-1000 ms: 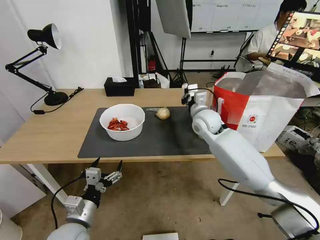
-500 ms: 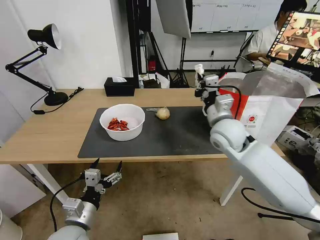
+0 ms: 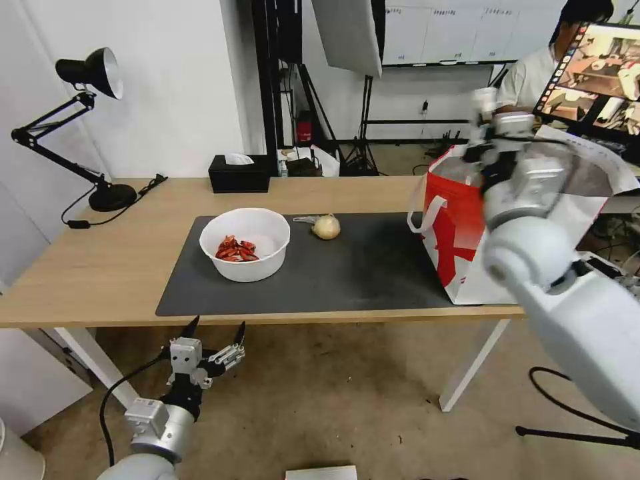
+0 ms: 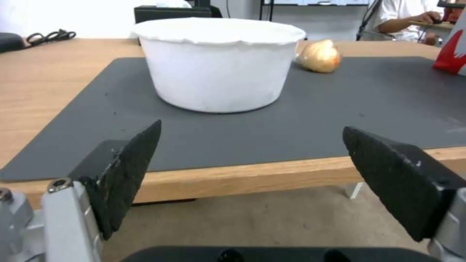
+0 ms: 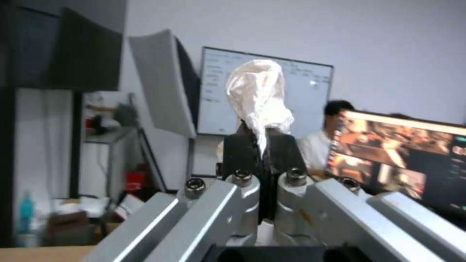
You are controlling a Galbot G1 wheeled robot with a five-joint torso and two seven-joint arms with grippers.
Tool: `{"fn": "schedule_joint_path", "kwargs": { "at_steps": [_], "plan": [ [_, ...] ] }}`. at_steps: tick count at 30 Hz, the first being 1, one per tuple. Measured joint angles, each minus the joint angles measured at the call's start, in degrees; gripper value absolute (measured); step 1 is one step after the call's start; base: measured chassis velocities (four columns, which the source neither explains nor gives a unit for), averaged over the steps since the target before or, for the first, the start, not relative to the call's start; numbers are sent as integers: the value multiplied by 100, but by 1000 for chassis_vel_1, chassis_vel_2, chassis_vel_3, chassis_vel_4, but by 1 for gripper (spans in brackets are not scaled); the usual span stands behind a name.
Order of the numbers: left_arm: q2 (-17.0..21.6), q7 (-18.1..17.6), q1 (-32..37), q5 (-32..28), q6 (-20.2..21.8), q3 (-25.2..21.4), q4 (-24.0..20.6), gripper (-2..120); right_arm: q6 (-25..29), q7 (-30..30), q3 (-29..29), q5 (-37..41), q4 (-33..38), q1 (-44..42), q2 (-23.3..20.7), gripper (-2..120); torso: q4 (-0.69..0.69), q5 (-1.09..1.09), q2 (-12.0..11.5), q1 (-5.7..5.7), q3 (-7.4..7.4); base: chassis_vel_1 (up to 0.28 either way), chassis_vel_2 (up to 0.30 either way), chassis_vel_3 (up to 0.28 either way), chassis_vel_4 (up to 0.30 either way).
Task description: Pick up the trash from the table and place it into the takeout bag.
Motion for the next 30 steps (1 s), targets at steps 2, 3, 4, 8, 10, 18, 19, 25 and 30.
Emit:
{"fn": "schedule_joint_path", "kwargs": {
  "at_steps": [2, 3, 4, 8, 10, 18, 19, 25, 30],
  "plan": [
    [2, 0, -1, 0, 1, 32, -13, 100, -137, 54, 178, 404, 19, -65, -165, 0, 1, 0, 0, 0, 0, 0, 0, 0, 0],
    [2, 0, -1, 0, 1, 32, -13, 100, -137, 54, 178, 404, 19, -65, -165, 0, 1, 0, 0, 0, 0, 0, 0, 0, 0],
    [3, -5, -1, -3, 6, 61, -29, 100, -235, 58, 296, 733, 32, -125, -284, 0, 1, -1, 0, 0, 0, 0, 0, 0, 0],
    [4, -24, -12, -4, 15, 106, -44, 100, -295, -56, 489, 1054, 3, -307, -461, 0, 0, -1, 0, 0, 0, 0, 0, 0, 0],
    [3, -32, -13, -2, 17, 116, -44, 100, -296, -132, 553, 1102, -22, -403, -497, 0, 0, 0, 0, 0, 0, 0, 0, 0, 0],
    [-38, -41, 89, 41, 26, 126, -152, 100, -342, -382, 633, 1279, -93, -587, -558, 0, 1, -1, 0, 0, 1, 0, 0, 0, 0],
    [-49, -42, 111, 53, 26, 126, -170, 100, -350, -428, 657, 1351, -83, -620, -569, 0, 2, -1, 0, 0, 1, 0, 0, 0, 0],
    [-72, -39, 202, 90, 26, 125, -287, 100, -324, -568, 911, 1521, 52, -868, -660, 23, 1, -1, 0, 0, 0, 0, 0, 0, 0],
    [-73, -28, 218, 100, 26, 126, -322, 100, -331, -563, 1019, 1554, 112, -979, -744, 37, 1, -1, 0, 0, 0, 0, 0, 0, 0]
  ]
}}
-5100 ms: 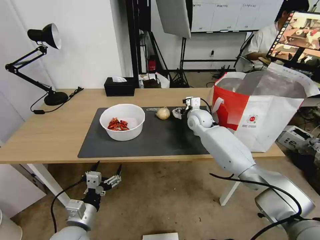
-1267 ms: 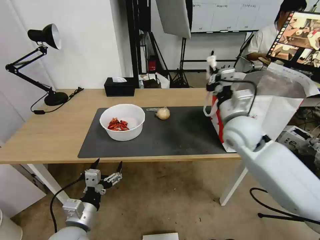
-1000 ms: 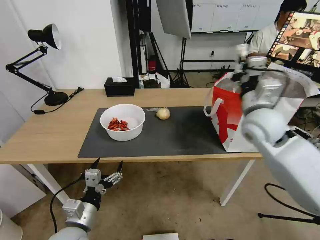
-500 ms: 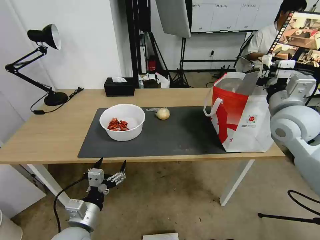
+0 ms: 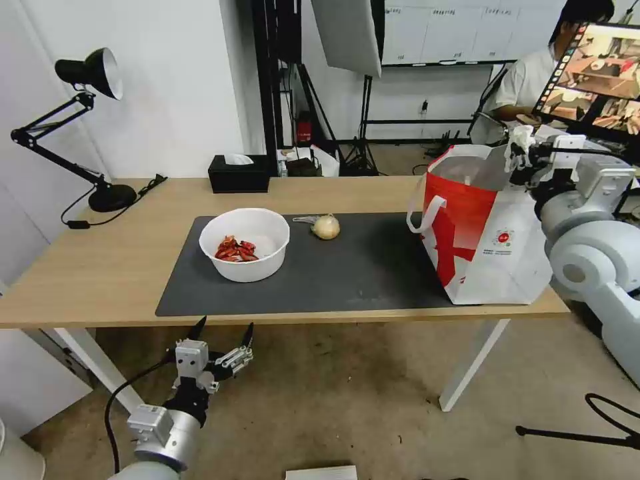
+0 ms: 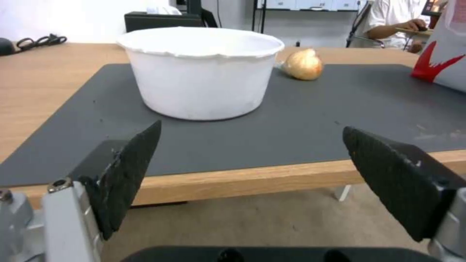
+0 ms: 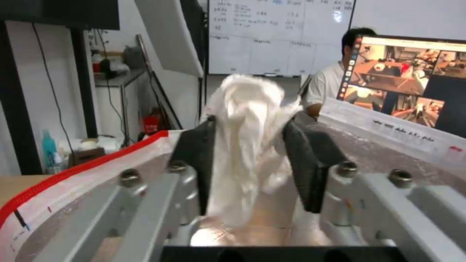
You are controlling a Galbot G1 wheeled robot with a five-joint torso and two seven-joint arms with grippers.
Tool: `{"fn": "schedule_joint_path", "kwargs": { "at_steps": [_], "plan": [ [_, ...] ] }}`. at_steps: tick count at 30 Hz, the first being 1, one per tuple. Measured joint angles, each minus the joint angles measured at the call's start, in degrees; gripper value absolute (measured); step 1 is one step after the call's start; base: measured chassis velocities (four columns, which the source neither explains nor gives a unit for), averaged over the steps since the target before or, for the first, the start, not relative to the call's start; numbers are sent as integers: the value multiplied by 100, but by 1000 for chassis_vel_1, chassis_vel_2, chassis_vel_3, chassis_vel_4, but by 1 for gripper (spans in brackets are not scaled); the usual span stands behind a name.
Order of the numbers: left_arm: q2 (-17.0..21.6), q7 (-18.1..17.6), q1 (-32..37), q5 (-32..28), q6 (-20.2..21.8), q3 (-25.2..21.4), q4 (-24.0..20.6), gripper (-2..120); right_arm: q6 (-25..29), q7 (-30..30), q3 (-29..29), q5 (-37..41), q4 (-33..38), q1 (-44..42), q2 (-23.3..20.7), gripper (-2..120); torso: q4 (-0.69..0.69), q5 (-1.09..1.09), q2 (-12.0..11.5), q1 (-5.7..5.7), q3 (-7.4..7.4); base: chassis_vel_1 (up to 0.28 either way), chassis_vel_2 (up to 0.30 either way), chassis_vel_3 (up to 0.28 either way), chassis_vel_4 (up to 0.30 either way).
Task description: Pick up the trash from the table and place it into the takeout bag.
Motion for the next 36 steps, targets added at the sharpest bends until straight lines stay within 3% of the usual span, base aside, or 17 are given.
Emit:
{"fn": "schedule_joint_path", "kwargs": {
  "at_steps": [2, 4, 12, 15, 21, 24, 28, 31, 36],
  "plan": [
    [-1, 3, 2, 2, 0, 1, -4, 100, -7, 3, 33, 14, 18, -37, -26, 41, 0, 0, 0, 0, 0, 0, 0, 0, 0],
    [2, 7, 7, 4, 0, 5, -23, 100, -67, 4, 116, 73, 69, -147, -85, 57, -1, 0, 0, 0, 0, 0, 0, 0, 0],
    [16, 11, -1, -1, 0, 21, -39, 100, -139, 12, 124, 123, 73, -167, -139, 82, 0, 0, 0, 0, 0, 0, 0, 0, 0],
    [25, 11, 0, -6, -1, 21, -46, 100, -170, 12, 108, 149, 31, -165, -153, 96, 0, 0, 0, 0, 0, 0, 0, 0, 0],
    [35, 11, -2, -16, -1, 15, -59, 100, 5, -88, 111, 228, 44, -184, -137, 100, 0, 0, 0, 0, 0, 0, 0, 0, 0],
    [35, 10, -1, -17, -1, 13, -74, 100, 454, -325, 156, 295, 168, -284, -134, 100, 0, -1, 0, 0, 0, 0, 0, 0, 0],
    [28, 10, 2, -17, -1, 14, -82, 100, 790, -873, 312, 562, 527, -578, -148, 100, 0, -1, 0, 0, 0, 0, 0, 0, 0],
    [15, 10, 8, -10, -1, 15, -82, 100, 923, -1627, 505, 639, 843, -997, -154, 100, 0, -1, 0, 0, 0, 0, 0, 0, 0],
    [-15, 10, 19, 1, -3, 10, -83, 100, 1023, -2019, 650, 433, 1185, -1659, -104, 100, 0, -1, 0, 0, -1, 0, 0, 0, 0]
  ]
}}
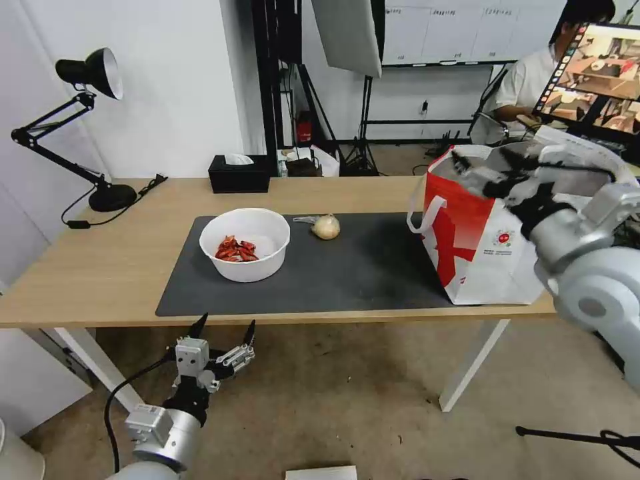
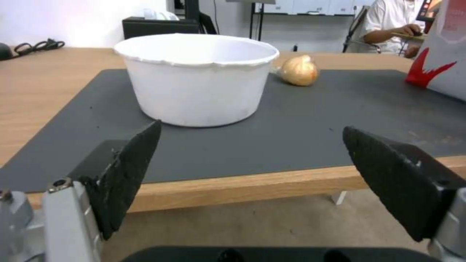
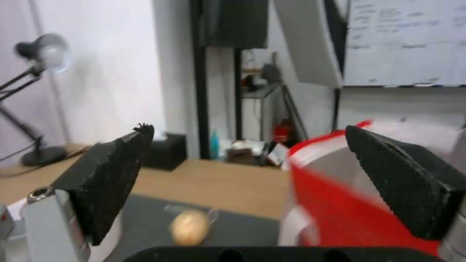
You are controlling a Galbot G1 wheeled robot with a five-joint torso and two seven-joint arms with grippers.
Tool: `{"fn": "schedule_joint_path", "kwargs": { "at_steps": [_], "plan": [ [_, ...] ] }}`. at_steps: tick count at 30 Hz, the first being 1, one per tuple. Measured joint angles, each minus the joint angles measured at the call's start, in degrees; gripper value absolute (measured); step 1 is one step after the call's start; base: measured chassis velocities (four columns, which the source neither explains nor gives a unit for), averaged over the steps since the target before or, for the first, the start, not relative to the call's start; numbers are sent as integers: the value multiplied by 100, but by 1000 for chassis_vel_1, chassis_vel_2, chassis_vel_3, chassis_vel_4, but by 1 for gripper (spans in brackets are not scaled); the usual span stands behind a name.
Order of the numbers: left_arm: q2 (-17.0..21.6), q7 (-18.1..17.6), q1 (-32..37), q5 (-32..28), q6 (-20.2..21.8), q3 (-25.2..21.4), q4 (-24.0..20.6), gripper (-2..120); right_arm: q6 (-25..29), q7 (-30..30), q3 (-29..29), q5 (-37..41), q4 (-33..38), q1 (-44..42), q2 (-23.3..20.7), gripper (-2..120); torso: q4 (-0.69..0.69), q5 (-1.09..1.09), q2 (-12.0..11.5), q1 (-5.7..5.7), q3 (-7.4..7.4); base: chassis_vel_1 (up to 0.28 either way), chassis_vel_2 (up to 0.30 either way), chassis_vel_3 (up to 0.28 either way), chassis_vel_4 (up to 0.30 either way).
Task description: Pick up the trash from the table and place it into the takeout bag.
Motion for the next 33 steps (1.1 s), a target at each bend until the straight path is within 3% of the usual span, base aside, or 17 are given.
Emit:
{"fn": "schedule_joint_path", "kwargs": {
  "at_steps": [6, 8, 15, 17, 22, 33],
  "plan": [
    [-89, 1, 5, 22, -12, -12, -25, 100, 447, -156, 47, -756, 314, -1113, 528, 100, 1, 0, 0, 0, 0, 0, 0, 0, 0],
    [-107, 2, 13, 27, -15, -21, -44, 100, 731, -286, 128, -1356, 395, -1817, 918, 100, 0, 2, 0, 0, 0, 0, 0, 0, 0],
    [-119, 6, 13, 35, -23, -40, -42, 100, 1502, -520, 133, -2394, 240, -2831, 1492, 100, 0, 0, 0, 0, 0, 0, 0, 0, 0],
    [-153, 15, 26, 80, -41, -21, -6, 100, 1911, -589, 56, -2887, 42, -3312, 1844, 100, -1, 2, 0, 0, 0, 0, 0, 0, 0],
    [-182, 20, 42, 125, -105, 6, 22, 100, 2136, -625, -72, -3302, -205, -3656, 2115, 100, 0, 0, 0, -1, 0, 0, 0, 0, 0],
    [-189, 22, 57, 145, -114, 12, 26, 100, 2143, -647, -157, -3359, -466, -3649, 2277, 100, 1, 1, 0, 0, 0, 0, 0, 0, 0]
  ]
}}
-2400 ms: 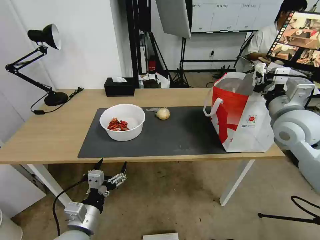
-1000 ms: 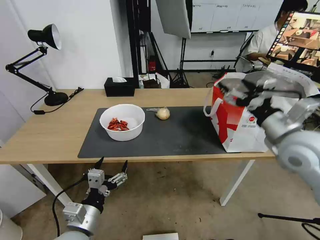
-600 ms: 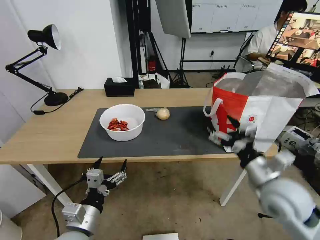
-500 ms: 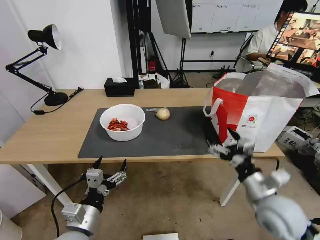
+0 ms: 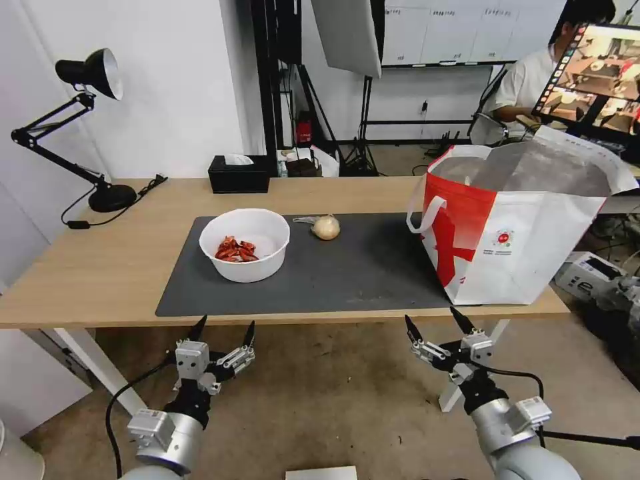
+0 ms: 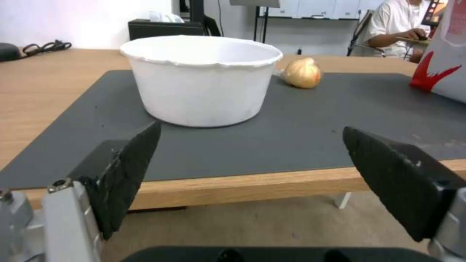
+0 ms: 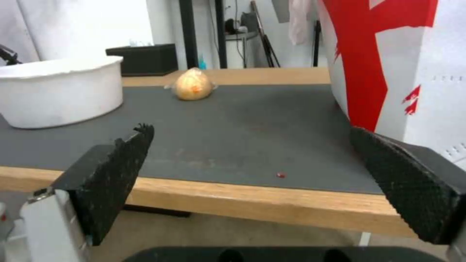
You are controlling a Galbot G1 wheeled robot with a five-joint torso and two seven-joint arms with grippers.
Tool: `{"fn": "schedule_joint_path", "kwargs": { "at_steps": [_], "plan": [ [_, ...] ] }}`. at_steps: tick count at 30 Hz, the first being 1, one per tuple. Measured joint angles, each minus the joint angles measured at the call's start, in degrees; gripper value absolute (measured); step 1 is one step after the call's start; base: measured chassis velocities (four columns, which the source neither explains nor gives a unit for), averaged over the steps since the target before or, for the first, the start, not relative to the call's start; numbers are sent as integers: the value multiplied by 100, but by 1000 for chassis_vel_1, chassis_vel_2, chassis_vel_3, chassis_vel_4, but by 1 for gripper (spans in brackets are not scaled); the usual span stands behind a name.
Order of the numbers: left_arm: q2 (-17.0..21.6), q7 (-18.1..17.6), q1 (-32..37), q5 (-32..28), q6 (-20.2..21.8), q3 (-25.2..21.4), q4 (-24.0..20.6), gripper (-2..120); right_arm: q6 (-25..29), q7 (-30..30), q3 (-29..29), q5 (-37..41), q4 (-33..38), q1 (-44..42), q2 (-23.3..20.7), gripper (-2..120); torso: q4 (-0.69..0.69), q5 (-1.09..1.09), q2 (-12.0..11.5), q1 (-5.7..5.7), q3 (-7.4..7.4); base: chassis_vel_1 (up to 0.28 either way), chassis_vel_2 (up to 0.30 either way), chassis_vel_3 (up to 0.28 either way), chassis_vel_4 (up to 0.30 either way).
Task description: Pick up the trash from the table and place it into the takeout bag.
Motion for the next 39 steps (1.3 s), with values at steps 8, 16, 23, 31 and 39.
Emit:
{"fn": "schedule_joint_path", "kwargs": {
  "at_steps": [8, 16, 23, 31, 39],
  "plan": [
    [2, 2, 14, 0, -1, -9, -4, 100, -28, 2, -48, 22, -17, 43, -24, 100, 0, 0, -1, 0, 0, 0, 0, 0, 0],
    [14, 2, 49, -5, -6, -26, -20, 100, -70, 5, -115, 42, -63, 77, -49, 100, -1, 0, 0, 0, 0, 0, 0, 0, 0],
    [32, 2, 60, -8, -12, -27, -12, 100, -147, 24, -203, 50, -146, 201, -64, 100, -1, 1, 0, 0, 0, 0, 0, 0, 0],
    [61, 0, 83, -2, -17, -21, -5, 100, -534, -85, -936, 598, -480, 1603, -569, 100, 0, 1, 0, 0, 1, 0, 0, 0, 0],
    [11, 0, 101, 42, -17, 3, 11, 100, -770, 22, -1833, 977, -963, 3019, -778, 100, -1, 0, 0, 0, 1, 0, 0, 0, 0]
  ]
}}
